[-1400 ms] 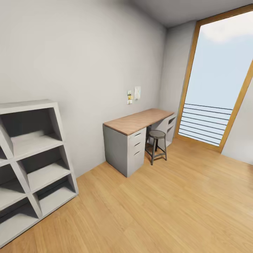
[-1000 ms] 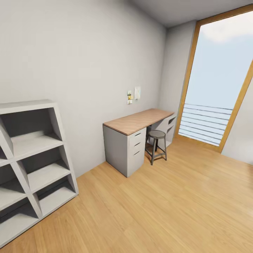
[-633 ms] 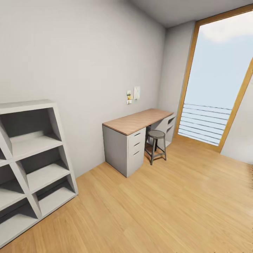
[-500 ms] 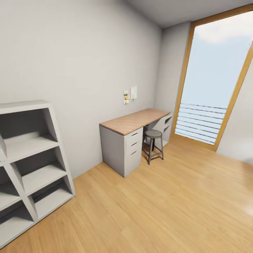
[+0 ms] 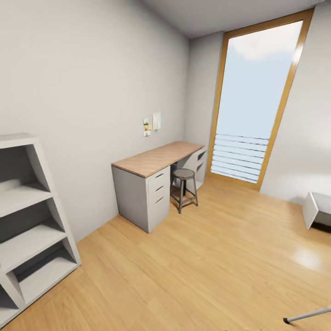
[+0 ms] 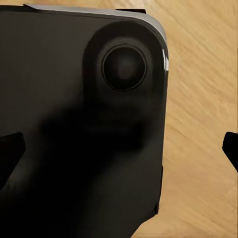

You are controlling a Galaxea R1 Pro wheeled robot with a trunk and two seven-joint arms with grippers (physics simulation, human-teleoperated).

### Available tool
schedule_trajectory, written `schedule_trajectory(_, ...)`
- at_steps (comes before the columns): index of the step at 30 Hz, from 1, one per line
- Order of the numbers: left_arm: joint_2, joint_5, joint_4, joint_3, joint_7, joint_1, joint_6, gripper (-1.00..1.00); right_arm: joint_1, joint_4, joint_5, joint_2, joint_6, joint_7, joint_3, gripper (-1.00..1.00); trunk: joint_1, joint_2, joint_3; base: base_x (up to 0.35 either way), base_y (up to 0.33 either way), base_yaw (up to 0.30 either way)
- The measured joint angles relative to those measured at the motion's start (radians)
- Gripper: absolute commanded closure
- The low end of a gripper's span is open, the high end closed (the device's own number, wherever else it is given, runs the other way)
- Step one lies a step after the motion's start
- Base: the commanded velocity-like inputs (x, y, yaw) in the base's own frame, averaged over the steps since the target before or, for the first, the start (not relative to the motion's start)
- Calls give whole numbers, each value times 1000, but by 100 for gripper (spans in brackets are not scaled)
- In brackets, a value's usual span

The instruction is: Attach the digital camera to the camera tripod in the bedroom.

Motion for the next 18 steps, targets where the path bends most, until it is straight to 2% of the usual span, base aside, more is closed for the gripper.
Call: schedule_trajectory(18,0,0,-1,0,0,0,-1,-100,0,0,0,1,0,0,1,-100,0,0,0,0,0,-160)
